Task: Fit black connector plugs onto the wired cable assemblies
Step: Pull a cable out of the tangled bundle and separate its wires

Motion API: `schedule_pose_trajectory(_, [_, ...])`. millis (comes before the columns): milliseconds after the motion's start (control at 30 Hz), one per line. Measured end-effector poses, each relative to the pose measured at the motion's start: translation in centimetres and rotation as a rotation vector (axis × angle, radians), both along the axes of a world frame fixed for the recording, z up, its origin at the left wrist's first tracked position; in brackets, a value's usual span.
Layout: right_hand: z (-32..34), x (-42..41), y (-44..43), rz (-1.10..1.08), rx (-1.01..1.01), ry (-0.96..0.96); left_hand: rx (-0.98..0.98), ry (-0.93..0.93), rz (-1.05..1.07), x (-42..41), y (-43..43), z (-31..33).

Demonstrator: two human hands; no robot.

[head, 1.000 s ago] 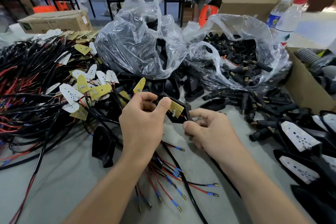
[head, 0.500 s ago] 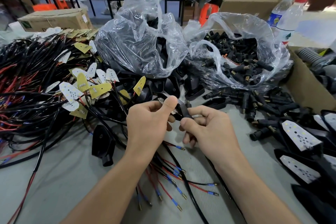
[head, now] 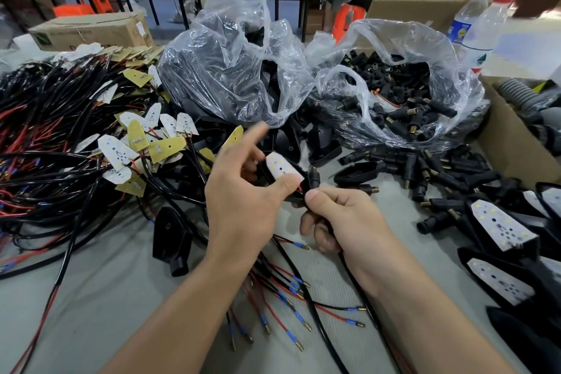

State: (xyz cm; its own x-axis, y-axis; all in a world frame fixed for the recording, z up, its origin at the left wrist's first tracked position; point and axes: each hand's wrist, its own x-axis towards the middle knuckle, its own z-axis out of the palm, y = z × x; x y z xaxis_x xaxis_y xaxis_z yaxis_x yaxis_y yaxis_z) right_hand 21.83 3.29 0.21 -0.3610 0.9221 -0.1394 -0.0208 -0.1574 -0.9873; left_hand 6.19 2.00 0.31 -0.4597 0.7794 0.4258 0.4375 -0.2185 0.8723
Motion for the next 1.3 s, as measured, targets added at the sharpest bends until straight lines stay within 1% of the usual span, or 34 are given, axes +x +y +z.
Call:
schedule_pose_trajectory(33, [0.2,0.0,0.0,0.013,-0.010,0.030,0.003,0.022,0.028,-0.2,0.1,0.1])
schedule_pose_trajectory(67, [0.3,0.0,-0.1,0.020,-0.018,0.060,-0.009,-0.010,0.012,-0.2,0.1,0.3])
schedule_pose_trajectory(100, [0.4,0.0,-0.1,0.022,-0.027,0.086,-0.024,-0.088,-0.043,-0.1,0.2,0.3])
schedule_pose_trajectory(200, [0.6,0.0,-0.1,0.021,-0.065,0.129,-0.113,-0.479,-0.289,0.5,0.2,0.6])
schedule_pose_trajectory(233, [0.5,0.1,-0.1,0.018,-0.068,0.119,-0.148,-0.572,-0.347,0.7,0.0,0.7])
schedule_pose_trajectory(267, [0.5,0.1,-0.1,0.013,-0.065,0.104,-0.176,-0.612,-0.370,0.7,-0.1,0.8])
schedule_pose_trajectory(333, [0.6,0.1,-0.1,0.016,-0.065,0.095,-0.201,-0.609,-0.358,0.5,0.0,0.8])
schedule_pose_trajectory(400, [0.7,0.2,-0.1,0.050,-0.073,0.114,-0.193,-0.605,-0.327,0.3,0.2,1.0])
schedule_pose_trajectory(467, [0.8,0.6,0.1,0.106,-0.056,0.115,-0.171,-0.654,-0.289,0.0,0.3,1.2])
schedule_pose_trajectory(500, [0.9,1.0,0.3,0.139,-0.031,0.076,-0.159,-0.697,-0.262,-0.3,0.4,1.3])
schedule_pose_trajectory(600, [1.2,3.1,1.0,0.207,0.076,-0.175,-0.104,-0.831,-0.188,-1.4,0.7,1.5])
schedule_pose_trajectory(667, [1.6,4.5,1.5,0.120,0.148,-0.334,-0.074,-0.862,-0.167,-2.0,0.9,1.4])
schedule_pose_trajectory(733, [1.7,5.2,1.7,-0.128,0.343,-0.530,-0.061,-0.825,-0.158,-2.1,0.8,1.3])
schedule_pose_trajectory(800, [1.5,5.0,1.6,-0.463,0.662,-0.745,-0.048,-0.745,-0.148,-1.9,0.6,1.0])
schedule_pose_trajectory(833, [1.5,4.6,1.3,-0.597,0.835,-0.816,-0.038,-0.716,-0.159,-1.7,0.4,1.0])
schedule_pose_trajectory(867, [1.6,4.2,1.1,-0.679,0.961,-0.853,-0.036,-0.702,-0.186,-1.7,0.3,0.9])
schedule_pose_trajectory(900, [1.5,3.8,1.0,-0.717,1.025,-0.862,-0.039,-0.702,-0.229,-1.8,0.2,1.0])
schedule_pose_trajectory(933, [1.3,3.6,1.0,-0.733,1.038,-0.845,-0.046,-0.701,-0.282,-2.0,0.0,1.1])
schedule_pose_trajectory(1000, [0.8,3.2,1.1,-0.736,0.942,-0.737,-0.085,-0.633,-0.378,-2.6,-0.2,1.2])
schedule_pose_trajectory(1100, [0.6,2.9,1.4,-0.648,0.630,-0.463,-0.187,-0.403,-0.562,-2.5,-0.4,1.2])
schedule_pose_trajectory(1167, [0.4,2.7,1.8,-0.598,0.492,-0.328,-0.288,-0.267,-0.731,-1.5,-0.7,1.0])
schedule_pose_trajectory(1233, [0.2,2.5,2.1,-0.547,0.463,-0.275,-0.421,-0.129,-0.846,-0.4,-0.8,0.7])
schedule_pose_trajectory(1300, [0.0,2.1,2.3,-0.489,0.438,-0.168,-0.539,0.014,-0.886,0.2,-0.8,0.5])
